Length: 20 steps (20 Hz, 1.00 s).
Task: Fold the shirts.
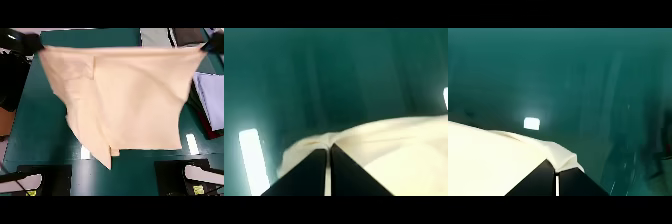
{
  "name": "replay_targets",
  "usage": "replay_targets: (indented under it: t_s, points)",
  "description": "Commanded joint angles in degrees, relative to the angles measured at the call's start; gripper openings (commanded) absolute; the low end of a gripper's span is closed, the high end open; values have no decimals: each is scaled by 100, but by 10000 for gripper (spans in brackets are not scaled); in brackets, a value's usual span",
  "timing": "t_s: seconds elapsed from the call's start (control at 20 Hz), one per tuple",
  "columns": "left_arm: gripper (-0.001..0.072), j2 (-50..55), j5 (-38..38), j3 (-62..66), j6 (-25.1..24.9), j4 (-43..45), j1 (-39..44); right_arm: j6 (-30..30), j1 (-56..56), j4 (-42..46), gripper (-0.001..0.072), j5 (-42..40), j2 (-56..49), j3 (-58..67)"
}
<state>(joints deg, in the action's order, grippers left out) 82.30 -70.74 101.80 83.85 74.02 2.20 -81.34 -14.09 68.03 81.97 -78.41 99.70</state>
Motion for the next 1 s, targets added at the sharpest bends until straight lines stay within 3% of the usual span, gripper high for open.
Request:
replay_targets:
  t_s: [0.0, 0.2, 0.4, 0.55, 0.95]
  points:
    - [23, 1110, 190, -142, -400, -313, -4, -31, 260, 149, 21, -378, -1091, -385]
    - [23, 1399, 688, -133, -621, -588, -4, -120, 282, 55, 21, -756, -1919, 219]
    - [23, 1401, -39, -142, -640, -382, -4, -52, 282, 199, 21, -505, -2031, 592]
    - [23, 1412, -120, -527, -634, -378, -2, -48, 282, 575, 21, -446, -1808, -44]
    - [23, 1412, 380, -2046, -634, -590, 2, -50, 461, 538, 23, -1137, -1504, -1606]
